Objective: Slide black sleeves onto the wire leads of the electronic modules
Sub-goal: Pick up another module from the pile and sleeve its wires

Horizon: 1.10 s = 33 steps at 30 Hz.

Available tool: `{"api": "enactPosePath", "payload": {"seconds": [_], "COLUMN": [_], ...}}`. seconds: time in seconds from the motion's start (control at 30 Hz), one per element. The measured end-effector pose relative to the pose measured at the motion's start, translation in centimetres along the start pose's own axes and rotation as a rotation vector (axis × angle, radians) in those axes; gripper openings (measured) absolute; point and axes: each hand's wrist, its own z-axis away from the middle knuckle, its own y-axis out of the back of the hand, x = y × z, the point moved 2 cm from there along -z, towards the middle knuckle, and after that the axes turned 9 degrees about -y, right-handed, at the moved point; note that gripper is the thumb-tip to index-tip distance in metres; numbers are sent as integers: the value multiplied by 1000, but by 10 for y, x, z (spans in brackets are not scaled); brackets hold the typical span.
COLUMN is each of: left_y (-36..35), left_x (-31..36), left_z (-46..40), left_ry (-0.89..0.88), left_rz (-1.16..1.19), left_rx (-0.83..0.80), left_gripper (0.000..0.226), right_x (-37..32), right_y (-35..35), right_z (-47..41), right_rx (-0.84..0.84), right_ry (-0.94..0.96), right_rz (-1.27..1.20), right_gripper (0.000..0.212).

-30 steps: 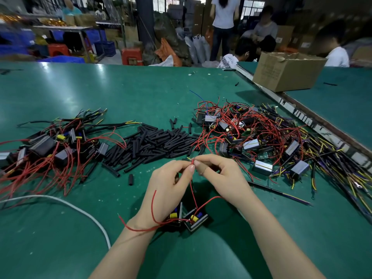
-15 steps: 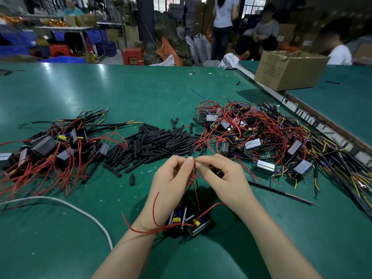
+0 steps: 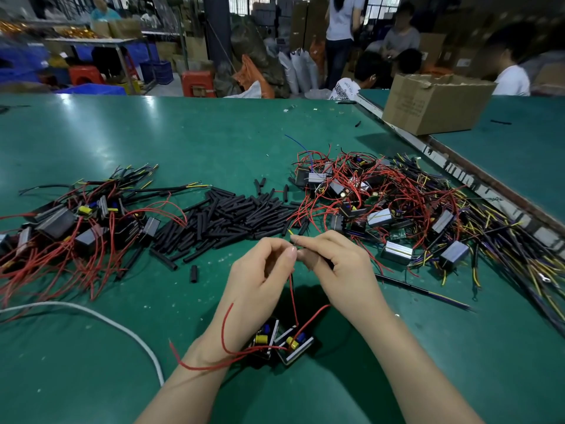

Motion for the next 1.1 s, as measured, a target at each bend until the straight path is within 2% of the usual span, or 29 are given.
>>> {"api": "enactPosePath", "payload": {"seconds": [0.2,0.33,0.47,0.63,0.93,1.1], "left_y": [0,2,3,2,3,3], "left_x": [2,1,-2,-5,-4,1], "left_z": [0,-3,-5,-4,-3,-3], "left_ry": [-53,23,78,120,111,116], "left_rz": [-58,97,168,267,251,205], "left_rx": [-33,-30,-19,83,60,92], "left_gripper": [17,21,24,26,10,14], "right_x": [-1,-1,2,0,3,2], "right_y": [1,2,2,2,2,1], "right_z": [0,0,2,2,1,2], "right_rx": [-79,-112,-145,-116,-102,-97], "right_ry": [-21,-28,-163,-190,-186,-174], "right_rz": [-41,-63,-127,-151,-93,-111], "right_gripper": [27,26,20,18,13,10]}}
